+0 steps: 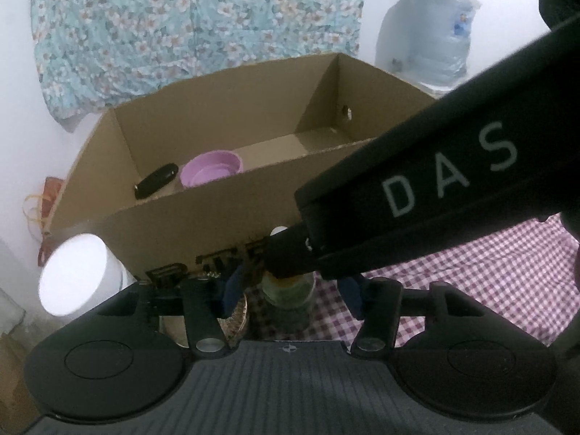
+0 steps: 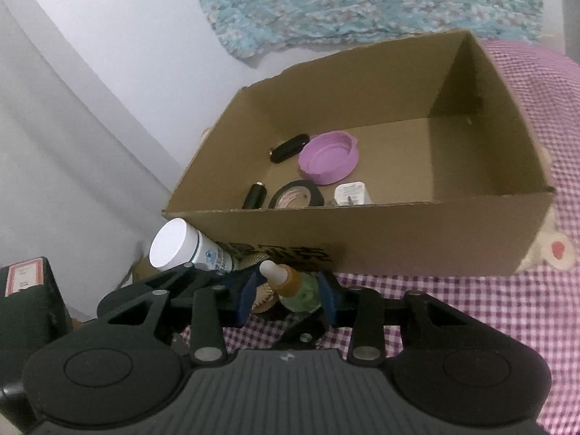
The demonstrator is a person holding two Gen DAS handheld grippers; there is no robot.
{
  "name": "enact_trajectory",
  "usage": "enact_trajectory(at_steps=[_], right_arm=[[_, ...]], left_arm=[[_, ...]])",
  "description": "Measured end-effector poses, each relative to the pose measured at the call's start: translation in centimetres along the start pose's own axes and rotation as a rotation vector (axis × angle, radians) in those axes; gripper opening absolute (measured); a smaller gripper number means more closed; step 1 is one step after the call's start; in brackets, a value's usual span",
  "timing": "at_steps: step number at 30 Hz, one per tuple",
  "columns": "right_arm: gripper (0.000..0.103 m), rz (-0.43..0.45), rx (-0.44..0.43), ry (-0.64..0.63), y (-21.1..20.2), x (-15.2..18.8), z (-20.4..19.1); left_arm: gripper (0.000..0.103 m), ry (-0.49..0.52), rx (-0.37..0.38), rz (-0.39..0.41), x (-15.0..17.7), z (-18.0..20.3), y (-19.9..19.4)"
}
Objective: Organize rigid objects
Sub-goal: 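Reach the right tool to the green dropper bottle and grasp it, then carry the green dropper bottle with the right tool over the box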
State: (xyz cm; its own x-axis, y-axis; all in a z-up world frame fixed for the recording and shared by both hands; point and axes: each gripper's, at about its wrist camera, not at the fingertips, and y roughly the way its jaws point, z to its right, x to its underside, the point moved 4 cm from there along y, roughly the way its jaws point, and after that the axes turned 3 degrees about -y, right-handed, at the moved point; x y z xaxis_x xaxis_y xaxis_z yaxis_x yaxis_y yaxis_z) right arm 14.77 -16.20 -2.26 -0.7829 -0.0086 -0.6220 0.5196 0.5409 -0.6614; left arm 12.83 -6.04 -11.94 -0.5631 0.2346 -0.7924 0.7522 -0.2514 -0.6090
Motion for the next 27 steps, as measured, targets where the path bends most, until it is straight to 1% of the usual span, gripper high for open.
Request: enact_trajectory(at_steps=[2, 6, 9, 11, 12, 20, 24, 27], right_arm=[[0.037, -0.01, -0.004, -0.005, 0.4, -0.1, 0.0], [0.036, -0.02, -0.018, -0.012, 0.9, -0.3, 0.2], [0.033, -0.027, -0.031, -0.012, 1.2, -0.4, 0.3], [0.029, -0.029, -0.045, -0.007, 1.3, -0.4, 0.4], [0.028, -0.035, -0.052, -0.002, 1.4, -0.4, 0.5], [0.023, -0.03, -0.035, -0.01, 0.9, -0.6, 0.2], [0.022, -0.024, -0.038, -0.004, -0.3, -0.9, -0.1], [0.022, -0.01, -0.049, -0.002, -1.9, -1.4, -0.8]], left_arm=[[0.053, -0.005, 0.003, -0.004, 0.0, -0.2, 0.2], [0.053, -0.003, 0.018, -0.003, -0.1, -0.3, 0.2], [0.048, -0.013, 0.03, -0.007, -0.1, -0.4, 0.4], [0.033, -0.02, 0.027, -0.011, -0.2, -0.5, 0.6], [0.032, -0.024, 0.017, -0.011, -0.3, -0.6, 0.6], [0.031, -0.039, 0.027, 0.001, -0.4, -0.4, 0.0], [0.031, -0.03, 0.03, 0.018, -0.8, -0.1, -1.5], [0.031, -0.02, 0.012, 0.031, -1.8, 0.1, -3.0]])
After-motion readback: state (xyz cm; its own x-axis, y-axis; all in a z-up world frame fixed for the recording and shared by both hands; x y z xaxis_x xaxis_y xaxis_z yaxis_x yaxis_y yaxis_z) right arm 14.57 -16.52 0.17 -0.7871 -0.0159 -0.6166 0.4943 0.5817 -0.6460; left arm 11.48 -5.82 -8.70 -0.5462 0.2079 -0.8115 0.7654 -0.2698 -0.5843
